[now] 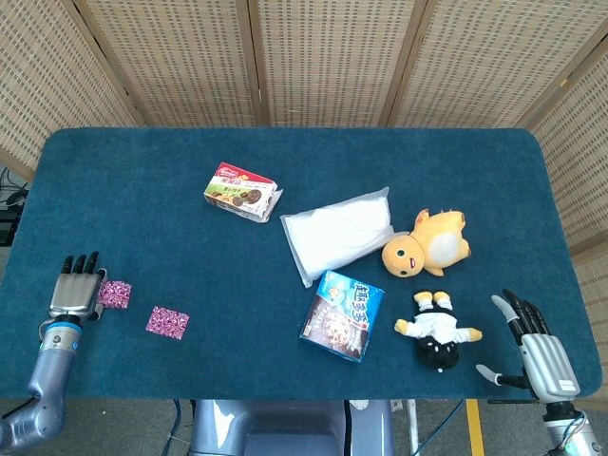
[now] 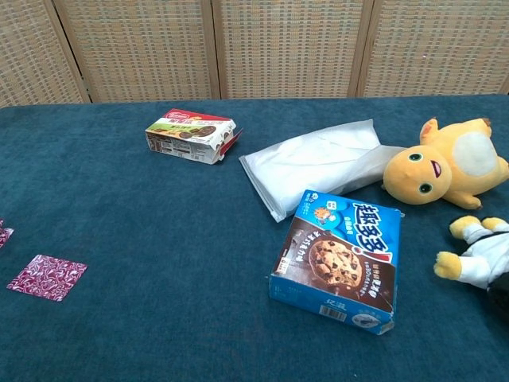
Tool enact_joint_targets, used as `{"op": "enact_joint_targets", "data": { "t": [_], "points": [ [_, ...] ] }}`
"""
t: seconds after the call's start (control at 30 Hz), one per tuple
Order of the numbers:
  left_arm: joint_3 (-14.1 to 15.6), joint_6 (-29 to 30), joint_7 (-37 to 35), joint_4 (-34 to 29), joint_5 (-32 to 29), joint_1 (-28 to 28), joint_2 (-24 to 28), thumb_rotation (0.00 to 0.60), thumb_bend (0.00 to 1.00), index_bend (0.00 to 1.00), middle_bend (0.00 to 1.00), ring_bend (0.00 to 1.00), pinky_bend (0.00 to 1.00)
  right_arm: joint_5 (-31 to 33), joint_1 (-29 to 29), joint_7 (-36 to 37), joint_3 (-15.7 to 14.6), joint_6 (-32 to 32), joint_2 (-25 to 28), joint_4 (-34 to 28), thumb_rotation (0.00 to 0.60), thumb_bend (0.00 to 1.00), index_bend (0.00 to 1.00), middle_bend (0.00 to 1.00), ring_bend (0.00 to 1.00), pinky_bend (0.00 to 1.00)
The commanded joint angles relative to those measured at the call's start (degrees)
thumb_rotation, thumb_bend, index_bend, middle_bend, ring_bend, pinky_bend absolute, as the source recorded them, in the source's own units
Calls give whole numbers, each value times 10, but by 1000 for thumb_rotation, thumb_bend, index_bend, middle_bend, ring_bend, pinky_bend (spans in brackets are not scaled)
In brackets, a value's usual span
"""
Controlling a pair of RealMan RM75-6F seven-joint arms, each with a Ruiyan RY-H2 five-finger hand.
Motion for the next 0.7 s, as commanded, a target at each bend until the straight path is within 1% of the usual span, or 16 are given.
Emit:
{"op": "enact_joint_targets", "data": {
  "t": [0.03,0.3,0.47,0.7],
  "points": [
    [-1,-1,0,1,0,0,-1,600,345,512,0,0,0,0,0,0,0,0,0,0,600,105,43,0,0,0],
    [-2,-5,4,3,2,0,-5,600,321,464,0,0,0,1,0,1,0,-1,1,-1,600,106,43,0,0,0],
    [-2,-6,7,5,1,1,-4,600,306,411,0,0,0,0,0,1,0,0,1,-1,600,105,43,0,0,0],
    [-4,-7,6,7,-2,3,-3,600,296,365,0,0,0,0,0,-1,0,0,0,-1,600,105,43,0,0,0]
  ]
}}
